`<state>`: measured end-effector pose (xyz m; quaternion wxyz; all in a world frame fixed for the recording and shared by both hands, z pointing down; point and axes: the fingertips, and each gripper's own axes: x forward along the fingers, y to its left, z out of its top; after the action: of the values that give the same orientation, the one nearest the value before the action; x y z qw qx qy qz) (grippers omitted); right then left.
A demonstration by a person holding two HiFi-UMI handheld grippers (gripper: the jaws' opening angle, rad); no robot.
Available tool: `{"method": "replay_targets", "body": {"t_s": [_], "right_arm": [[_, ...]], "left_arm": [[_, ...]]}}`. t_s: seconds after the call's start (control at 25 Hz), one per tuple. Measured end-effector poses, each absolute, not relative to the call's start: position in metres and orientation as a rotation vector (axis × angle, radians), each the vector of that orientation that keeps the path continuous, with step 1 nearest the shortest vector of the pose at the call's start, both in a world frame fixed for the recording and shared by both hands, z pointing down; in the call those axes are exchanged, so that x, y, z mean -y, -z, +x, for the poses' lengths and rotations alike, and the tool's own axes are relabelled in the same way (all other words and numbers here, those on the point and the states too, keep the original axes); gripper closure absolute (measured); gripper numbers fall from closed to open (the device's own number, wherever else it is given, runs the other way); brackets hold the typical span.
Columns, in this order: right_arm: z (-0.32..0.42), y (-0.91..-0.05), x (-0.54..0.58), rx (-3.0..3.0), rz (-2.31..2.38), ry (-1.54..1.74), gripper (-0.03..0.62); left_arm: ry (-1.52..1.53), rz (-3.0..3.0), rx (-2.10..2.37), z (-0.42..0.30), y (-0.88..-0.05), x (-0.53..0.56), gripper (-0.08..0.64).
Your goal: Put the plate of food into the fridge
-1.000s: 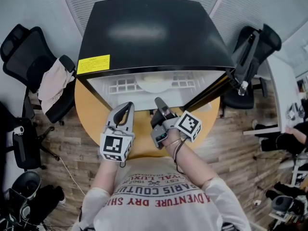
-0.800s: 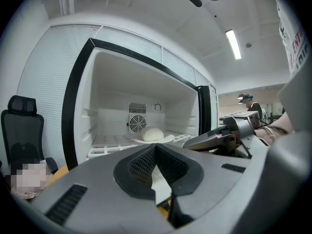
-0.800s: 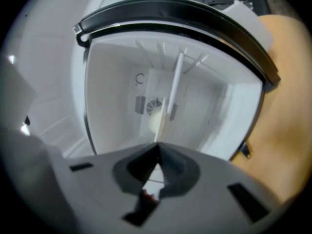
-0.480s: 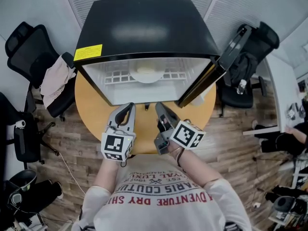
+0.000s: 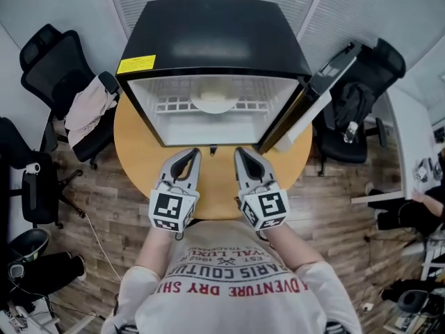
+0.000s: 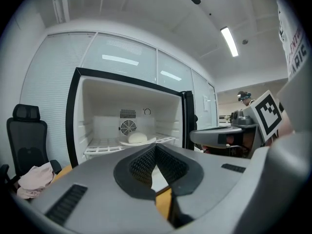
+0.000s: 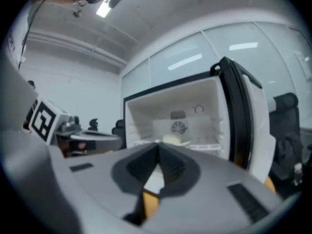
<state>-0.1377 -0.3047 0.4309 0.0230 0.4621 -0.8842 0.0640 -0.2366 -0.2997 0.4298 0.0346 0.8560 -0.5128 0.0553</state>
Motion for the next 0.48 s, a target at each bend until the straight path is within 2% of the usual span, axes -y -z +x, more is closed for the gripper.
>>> {"method": "replay_targets", "body": {"t_s": [0.48], "right_arm": [[-0.137, -0.416, 0.294, 2.75, 1.386, -0.101, 0.565]], "left_arm": [[-0.129, 2.657, 1.602, -0.24, -0.414, 0.292, 0.531]]}}
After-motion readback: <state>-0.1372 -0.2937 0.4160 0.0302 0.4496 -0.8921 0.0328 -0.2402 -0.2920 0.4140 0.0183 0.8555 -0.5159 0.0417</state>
